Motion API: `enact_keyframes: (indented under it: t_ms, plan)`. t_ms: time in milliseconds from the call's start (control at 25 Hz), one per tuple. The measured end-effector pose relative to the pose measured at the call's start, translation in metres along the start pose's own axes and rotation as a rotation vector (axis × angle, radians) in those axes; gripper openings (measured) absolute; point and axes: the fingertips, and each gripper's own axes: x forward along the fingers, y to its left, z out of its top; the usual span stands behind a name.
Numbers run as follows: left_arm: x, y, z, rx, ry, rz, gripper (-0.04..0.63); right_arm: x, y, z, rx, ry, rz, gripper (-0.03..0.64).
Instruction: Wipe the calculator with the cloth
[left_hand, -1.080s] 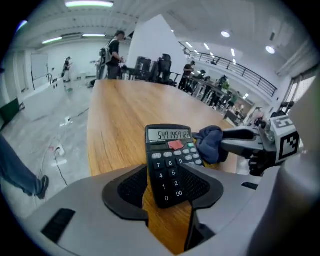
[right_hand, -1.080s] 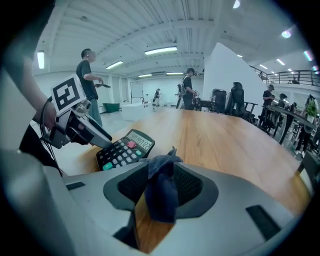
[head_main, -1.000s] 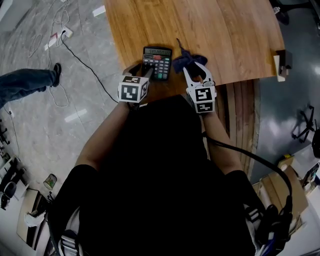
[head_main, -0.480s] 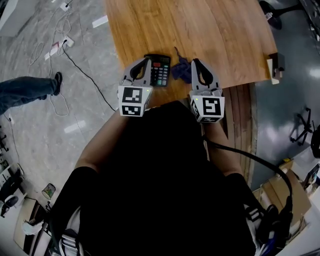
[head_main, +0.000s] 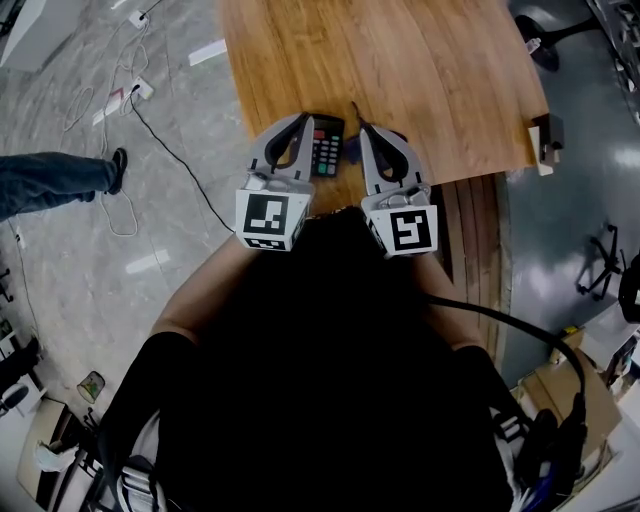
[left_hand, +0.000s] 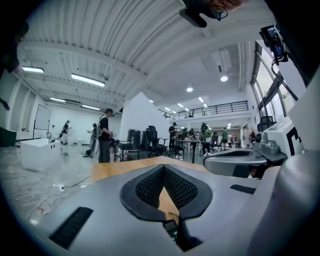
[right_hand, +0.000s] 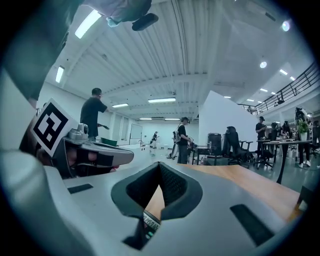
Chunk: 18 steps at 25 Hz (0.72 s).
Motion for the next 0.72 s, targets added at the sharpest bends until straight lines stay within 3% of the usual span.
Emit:
enact_keyframes:
  t_ms: [720]
  plan:
    - [-0.003, -0.006, -0.010, -0.007, 0.033, -0.003, 0.008, 0.002, 0.003, -0.002, 0.030, 0.013, -0.003, 0.015]
